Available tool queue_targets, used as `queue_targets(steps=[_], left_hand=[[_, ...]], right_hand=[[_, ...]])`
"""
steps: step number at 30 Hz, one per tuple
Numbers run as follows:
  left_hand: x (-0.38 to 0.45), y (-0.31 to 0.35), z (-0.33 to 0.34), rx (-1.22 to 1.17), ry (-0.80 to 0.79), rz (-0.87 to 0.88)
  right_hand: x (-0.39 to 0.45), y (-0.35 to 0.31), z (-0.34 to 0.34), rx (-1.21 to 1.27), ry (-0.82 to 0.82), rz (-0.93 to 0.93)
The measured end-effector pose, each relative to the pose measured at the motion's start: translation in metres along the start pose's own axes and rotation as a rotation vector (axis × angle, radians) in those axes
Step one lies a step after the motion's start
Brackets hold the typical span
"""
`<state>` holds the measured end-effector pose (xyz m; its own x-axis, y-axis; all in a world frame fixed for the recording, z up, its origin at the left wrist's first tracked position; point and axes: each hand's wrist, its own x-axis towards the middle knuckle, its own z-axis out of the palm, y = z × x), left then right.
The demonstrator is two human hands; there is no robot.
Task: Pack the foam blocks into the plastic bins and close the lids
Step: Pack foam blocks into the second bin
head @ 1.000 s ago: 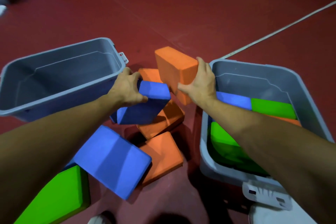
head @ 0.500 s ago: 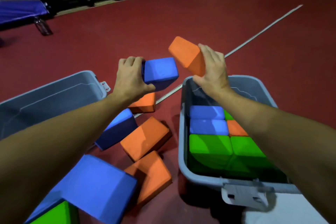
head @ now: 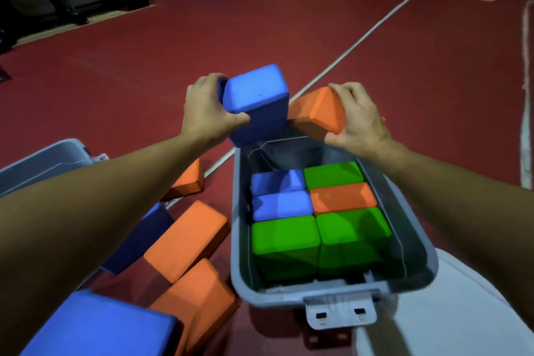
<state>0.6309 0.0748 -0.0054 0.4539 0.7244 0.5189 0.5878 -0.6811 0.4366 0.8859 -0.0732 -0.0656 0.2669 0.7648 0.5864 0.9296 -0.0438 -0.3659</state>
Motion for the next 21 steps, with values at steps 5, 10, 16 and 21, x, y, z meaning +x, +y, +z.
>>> queue_targets(steps=[5,10,16,21], left_hand=[[0.004,0.015,0.033,-0.013,-0.05,0.026],[0.001,0.004,0.062,0.002,-0.121,0.015],[0.001,-0.022,0.095,0.052,-0.213,-0.029],[0.002,-0.037,0.122,0.015,-0.281,-0.075]], right_hand=[[-0.011,0.032,0.004,-0.116,-0.117,-0.054],[-0.01,0.042,0.02,-0.333,-0.214,-0.07],[-0.006,0.062,0.05,-0.296,-0.325,-0.063],[-0.004,0.076,0.077,-0.286,-0.322,-0.108]])
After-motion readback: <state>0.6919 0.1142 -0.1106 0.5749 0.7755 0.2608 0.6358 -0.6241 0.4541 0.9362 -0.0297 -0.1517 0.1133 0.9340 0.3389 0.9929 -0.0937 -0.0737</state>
